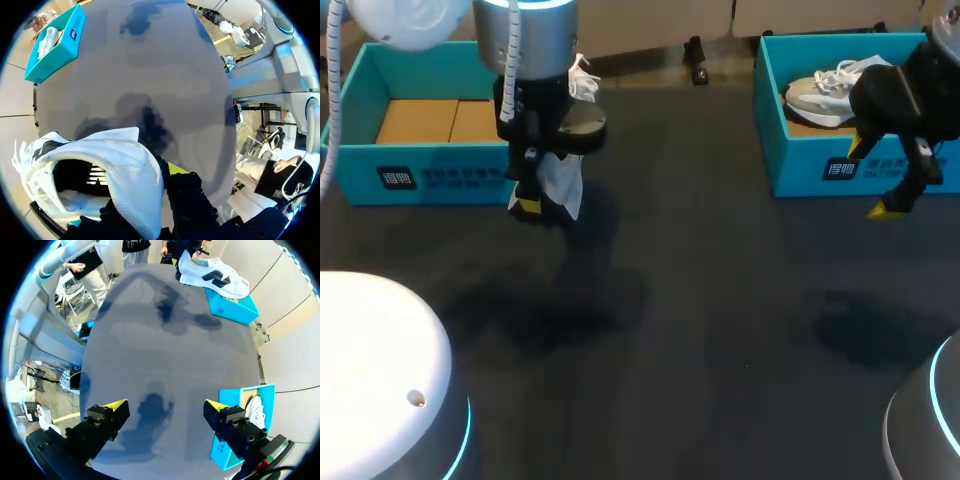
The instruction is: Take the shoe out of the shoebox, open the shoe tongue, remove and reinsert the insole, then place the shoe into the shoebox
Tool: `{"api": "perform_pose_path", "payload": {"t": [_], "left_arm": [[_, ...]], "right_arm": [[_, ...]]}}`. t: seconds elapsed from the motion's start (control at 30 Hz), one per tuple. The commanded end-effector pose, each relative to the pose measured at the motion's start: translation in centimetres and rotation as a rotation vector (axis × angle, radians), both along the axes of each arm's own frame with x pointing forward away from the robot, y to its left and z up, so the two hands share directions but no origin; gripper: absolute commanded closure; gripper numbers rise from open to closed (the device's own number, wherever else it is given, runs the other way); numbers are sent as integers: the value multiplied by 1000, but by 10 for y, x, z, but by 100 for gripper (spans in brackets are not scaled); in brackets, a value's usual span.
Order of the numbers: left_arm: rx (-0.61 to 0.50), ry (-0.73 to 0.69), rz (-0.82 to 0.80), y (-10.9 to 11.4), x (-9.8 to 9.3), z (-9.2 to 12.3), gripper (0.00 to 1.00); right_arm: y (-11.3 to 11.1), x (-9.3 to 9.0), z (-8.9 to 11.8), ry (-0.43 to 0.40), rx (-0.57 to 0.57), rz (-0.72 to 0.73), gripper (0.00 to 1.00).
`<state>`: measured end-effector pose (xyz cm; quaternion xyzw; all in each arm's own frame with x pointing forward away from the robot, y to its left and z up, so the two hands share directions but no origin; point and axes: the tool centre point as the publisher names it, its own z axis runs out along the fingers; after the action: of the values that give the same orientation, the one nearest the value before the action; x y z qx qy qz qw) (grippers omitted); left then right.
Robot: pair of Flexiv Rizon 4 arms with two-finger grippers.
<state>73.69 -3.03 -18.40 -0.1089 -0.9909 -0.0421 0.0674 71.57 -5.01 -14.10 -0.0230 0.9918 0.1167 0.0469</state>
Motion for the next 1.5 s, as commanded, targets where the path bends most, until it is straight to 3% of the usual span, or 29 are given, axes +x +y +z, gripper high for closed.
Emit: {"api": "perform_pose_path", "payload": {"t": [0.03, 0.23, 0.4, 0.77, 0.93, 1.5], "left_arm": [[-2, -2, -1, 1, 0, 1, 100], [-2, -2, -1, 1, 0, 1, 100], [-5, -10, 26, 24, 28, 11, 100], [53, -38, 28, 55, 66, 15, 100], [25, -33, -4, 72, 82, 14, 100], [25, -33, -4, 72, 82, 14, 100]], "right_arm": [[1, 2, 0, 4, -3, -1, 0], [1, 2, 0, 4, -3, -1, 0], [1, 2, 0, 4, -3, -1, 0], [1, 2, 0, 4, -3, -1, 0], [1, 2, 0, 4, -3, -1, 0], [1, 2, 0, 4, -3, -1, 0]]}}
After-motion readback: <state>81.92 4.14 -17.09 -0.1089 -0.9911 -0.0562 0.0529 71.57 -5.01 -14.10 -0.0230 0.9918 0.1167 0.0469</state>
